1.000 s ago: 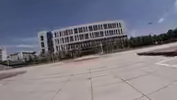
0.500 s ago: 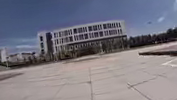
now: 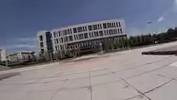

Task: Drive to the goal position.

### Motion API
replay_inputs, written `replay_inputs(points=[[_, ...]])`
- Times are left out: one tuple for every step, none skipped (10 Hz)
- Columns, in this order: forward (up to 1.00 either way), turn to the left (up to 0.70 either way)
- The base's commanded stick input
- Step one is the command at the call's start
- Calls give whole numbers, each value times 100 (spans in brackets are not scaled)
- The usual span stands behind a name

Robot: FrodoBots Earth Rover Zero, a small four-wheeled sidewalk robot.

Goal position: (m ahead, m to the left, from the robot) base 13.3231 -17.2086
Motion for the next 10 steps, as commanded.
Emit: replay_inputs(points=[[70, -1], [70, -1], [70, -1], [70, -1], [70, -1], [70, -1], [70, -1], [70, -1], [70, -1], [70, -1]])
